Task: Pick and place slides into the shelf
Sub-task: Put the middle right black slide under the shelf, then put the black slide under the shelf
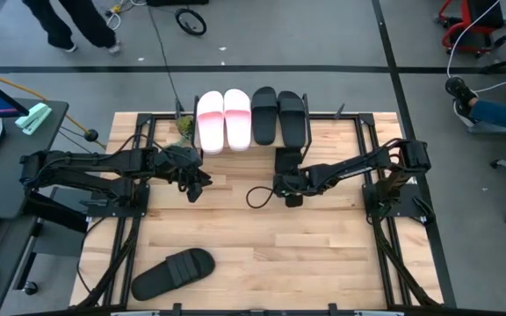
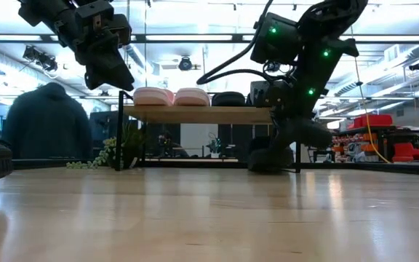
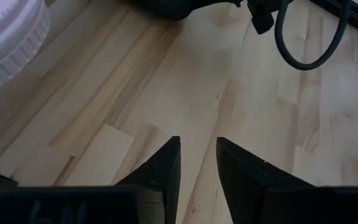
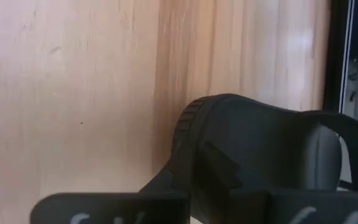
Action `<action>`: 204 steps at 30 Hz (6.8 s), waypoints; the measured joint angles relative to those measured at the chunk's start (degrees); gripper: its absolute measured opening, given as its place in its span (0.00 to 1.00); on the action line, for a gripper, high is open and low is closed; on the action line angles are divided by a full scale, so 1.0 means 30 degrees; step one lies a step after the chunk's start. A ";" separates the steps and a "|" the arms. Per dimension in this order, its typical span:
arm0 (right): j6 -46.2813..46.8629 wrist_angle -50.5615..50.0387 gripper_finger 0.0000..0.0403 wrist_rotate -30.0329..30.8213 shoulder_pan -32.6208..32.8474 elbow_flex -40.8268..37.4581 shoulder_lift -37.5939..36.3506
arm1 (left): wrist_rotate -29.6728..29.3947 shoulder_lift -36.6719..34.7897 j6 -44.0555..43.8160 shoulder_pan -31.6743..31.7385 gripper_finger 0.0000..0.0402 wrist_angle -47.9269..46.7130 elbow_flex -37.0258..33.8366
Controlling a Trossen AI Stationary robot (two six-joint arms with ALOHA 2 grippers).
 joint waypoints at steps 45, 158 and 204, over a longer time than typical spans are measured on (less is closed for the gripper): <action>-0.1148 0.0009 0.20 -0.0288 -0.0124 0.0015 -0.0007 | 0.0004 0.0000 0.0011 0.0001 0.27 -0.0002 -0.0003; 0.9634 0.0843 0.23 -0.0175 0.5872 0.0009 -0.0007 | -1.0033 1.8600 -0.6627 -1.9080 0.22 -1.6244 1.4593; 1.2001 0.0245 0.23 -0.0309 0.7662 0.0013 -0.0007 | -1.0716 1.8449 0.0501 -0.8046 0.02 -1.1068 1.7356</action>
